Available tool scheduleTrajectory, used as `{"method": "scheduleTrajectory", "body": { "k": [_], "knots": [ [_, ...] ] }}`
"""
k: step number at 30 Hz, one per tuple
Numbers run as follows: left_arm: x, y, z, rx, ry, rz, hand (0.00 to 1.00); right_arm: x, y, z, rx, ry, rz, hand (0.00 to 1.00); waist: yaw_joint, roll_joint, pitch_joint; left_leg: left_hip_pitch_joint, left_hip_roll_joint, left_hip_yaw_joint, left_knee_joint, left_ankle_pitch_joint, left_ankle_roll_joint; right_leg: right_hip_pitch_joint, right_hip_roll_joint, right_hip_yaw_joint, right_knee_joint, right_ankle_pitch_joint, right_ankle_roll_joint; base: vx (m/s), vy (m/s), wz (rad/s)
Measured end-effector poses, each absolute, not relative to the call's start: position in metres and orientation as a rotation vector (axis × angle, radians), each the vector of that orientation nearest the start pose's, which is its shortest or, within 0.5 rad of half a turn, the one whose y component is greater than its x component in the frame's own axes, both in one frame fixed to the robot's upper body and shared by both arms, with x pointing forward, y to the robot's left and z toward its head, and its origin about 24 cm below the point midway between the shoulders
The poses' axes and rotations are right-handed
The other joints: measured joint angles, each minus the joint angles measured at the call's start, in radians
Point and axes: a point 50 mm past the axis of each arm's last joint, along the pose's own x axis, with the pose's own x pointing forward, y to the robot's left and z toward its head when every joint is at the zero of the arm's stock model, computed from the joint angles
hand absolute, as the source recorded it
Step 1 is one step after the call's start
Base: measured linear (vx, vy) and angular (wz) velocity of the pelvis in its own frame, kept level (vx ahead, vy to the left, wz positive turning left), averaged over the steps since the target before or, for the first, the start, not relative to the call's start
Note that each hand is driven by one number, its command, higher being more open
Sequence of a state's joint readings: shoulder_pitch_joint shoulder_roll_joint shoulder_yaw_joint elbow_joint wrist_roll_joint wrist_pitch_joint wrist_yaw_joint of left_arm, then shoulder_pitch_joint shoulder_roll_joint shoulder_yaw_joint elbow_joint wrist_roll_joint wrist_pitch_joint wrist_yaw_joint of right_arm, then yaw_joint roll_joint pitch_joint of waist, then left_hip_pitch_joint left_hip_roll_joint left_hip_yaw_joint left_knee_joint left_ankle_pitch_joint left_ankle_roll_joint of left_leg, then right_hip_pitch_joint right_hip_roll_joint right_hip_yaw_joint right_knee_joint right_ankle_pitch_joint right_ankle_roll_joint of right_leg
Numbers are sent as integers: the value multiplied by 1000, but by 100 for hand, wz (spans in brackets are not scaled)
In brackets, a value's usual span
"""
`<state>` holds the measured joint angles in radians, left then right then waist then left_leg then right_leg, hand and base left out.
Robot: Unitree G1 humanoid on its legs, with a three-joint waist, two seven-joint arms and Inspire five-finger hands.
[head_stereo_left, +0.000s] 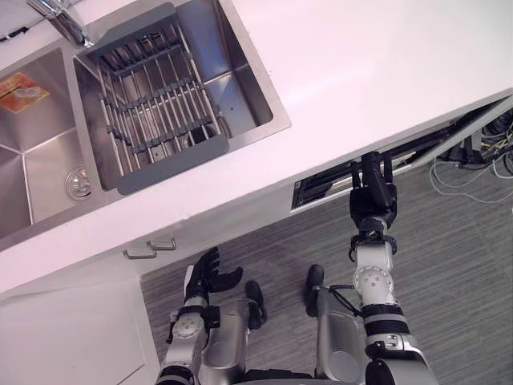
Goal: Walk over to the sink, pick up the cup, carry it to the dishwasher, place the cup inside the dishwasher, then close the dishwasher door
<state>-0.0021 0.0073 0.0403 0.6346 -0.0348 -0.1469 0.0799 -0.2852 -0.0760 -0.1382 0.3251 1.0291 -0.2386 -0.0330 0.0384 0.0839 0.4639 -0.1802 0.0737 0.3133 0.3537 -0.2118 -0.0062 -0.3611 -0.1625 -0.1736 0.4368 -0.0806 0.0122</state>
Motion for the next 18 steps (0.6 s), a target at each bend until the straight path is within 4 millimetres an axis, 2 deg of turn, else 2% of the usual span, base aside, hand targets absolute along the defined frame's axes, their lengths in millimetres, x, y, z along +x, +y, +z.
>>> {"method": "scheduleTrajectory", "body": {
  "k": [1, 5, 7, 10, 12, 14, 16, 18],
  "knots": [
    [209, 164, -84, -15, 489, 133, 90, 298, -199, 50, 879, -172, -209, 90, -1, -1, -2, 5, 0, -6, -3, -1, -3, 12, 0, -7, -5, -1, 0, -33, -18, 9],
    [204, 166, -88, -9, 513, 137, 90, 277, -194, 21, 711, -31, -157, 90, -2, -11, -31, 31, 1, -26, -24, -3, -9, 52, 2, -32, -26, -9, 1, 31, -28, 16],
    [196, 170, -96, 14, 557, 139, 90, 256, -190, -4, 625, 81, -151, 90, -1, -29, -67, 47, 1, -32, -41, 2, -13, 72, 5, -44, -41, -15, 5, 89, -12, 10],
    [185, 177, -105, 34, 612, 145, 90, 234, -194, -32, 487, 210, -181, 90, -4, -50, -102, 72, 0, -47, -55, 6, -10, 103, 6, -57, -57, -19, 10, 124, 3, 13],
    [173, 185, -111, 53, 652, 157, 90, 207, -200, -59, 369, 353, -222, 90, -13, -71, -145, 101, -4, -66, -80, 7, -11, 148, 7, -81, -91, -20, 17, 124, 23, 24],
    [166, 190, -114, 56, 671, 173, 90, 189, -203, -74, 307, 434, -241, 90, -15, -80, -178, 116, -7, -77, -96, 8, -12, 171, 7, -95, -113, -19, 22, 109, 27, 21],
    [154, 200, -118, 48, 699, 221, 90, 162, -207, -92, 231, 550, -262, 90, -22, -93, -230, 147, -15, -94, -135, 20, -11, 213, 7, -115, -150, -14, 30, 104, 27, 23],
    [149, 206, -119, 38, 707, 247, 90, 150, -210, -99, 202, 597, -279, 90, -26, -96, -250, 167, -21, -109, -162, 30, -12, 242, 6, -133, -173, -11, 35, 62, 13, 20]
  ]
}}
